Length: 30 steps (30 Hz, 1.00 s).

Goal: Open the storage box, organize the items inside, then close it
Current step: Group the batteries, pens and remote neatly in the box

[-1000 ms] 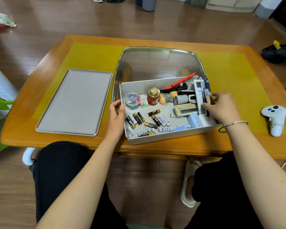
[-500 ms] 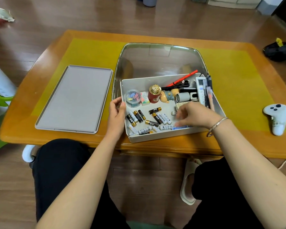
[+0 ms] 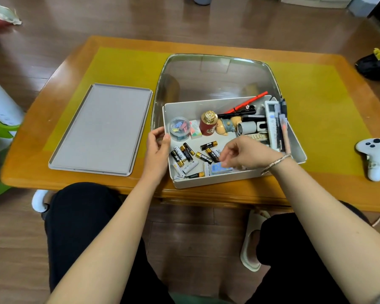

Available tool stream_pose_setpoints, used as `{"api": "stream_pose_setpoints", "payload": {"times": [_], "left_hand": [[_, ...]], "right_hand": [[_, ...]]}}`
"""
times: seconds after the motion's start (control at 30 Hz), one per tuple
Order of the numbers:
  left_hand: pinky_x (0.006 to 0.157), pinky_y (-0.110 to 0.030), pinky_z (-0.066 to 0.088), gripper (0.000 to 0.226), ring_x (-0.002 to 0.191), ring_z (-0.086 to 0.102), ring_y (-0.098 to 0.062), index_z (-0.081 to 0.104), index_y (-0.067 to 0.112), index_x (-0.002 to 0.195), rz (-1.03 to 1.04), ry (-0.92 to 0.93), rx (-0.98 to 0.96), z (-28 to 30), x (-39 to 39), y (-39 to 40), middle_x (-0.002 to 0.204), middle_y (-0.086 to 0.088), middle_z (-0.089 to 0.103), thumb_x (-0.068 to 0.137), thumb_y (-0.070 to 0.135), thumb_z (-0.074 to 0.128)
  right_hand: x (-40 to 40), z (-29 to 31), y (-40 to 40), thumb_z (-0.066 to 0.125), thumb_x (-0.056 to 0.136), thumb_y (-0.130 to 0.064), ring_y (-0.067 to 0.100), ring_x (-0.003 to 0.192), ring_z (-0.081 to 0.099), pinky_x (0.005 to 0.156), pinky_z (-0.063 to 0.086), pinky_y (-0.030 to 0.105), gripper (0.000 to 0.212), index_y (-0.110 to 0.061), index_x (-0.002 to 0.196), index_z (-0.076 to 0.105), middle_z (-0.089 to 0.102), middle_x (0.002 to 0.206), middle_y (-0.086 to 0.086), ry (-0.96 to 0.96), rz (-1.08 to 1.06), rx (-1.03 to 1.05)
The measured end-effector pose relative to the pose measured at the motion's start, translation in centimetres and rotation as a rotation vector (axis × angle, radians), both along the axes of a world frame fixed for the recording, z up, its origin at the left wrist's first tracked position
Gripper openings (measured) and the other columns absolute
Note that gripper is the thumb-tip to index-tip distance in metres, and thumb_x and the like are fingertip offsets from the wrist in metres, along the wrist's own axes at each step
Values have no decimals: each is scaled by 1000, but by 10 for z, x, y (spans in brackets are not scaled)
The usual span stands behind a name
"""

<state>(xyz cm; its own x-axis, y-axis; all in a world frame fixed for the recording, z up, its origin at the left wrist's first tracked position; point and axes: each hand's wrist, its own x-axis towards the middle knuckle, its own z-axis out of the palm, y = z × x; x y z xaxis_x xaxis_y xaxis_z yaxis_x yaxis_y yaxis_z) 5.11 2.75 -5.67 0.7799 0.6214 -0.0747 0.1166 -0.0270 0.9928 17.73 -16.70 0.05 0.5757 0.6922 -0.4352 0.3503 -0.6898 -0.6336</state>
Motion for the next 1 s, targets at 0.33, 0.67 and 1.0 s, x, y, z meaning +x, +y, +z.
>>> {"api": "stream_pose_setpoints", "payload": {"times": [0.33,0.67,1.0], "left_hand": [[87,-29,49,22,95,54,-6,59,24,113,-613,32,858,40,46,-44,107,9,59,92,18,59],[67,-25,35,32,100,56,-14,63,23,121,-1190,259,1046,20,107,-109,112,6,64,93,11,51],[63,-24,37,32,99,57,-16,68,28,110,-1173,352,1173,20,102,-89,107,6,62,88,9,55]], "right_hand": [[32,35,-55,74,77,-4,-6,43,52,45,44,9,12,-3,87,68,61,65,1,-152,-380,214],[42,41,-77,71,80,-2,-8,47,52,54,45,4,9,-2,88,68,60,67,2,-212,-390,235],[38,34,-70,71,79,1,-2,57,57,54,47,12,11,-6,88,70,67,73,4,-194,-262,183]]}}
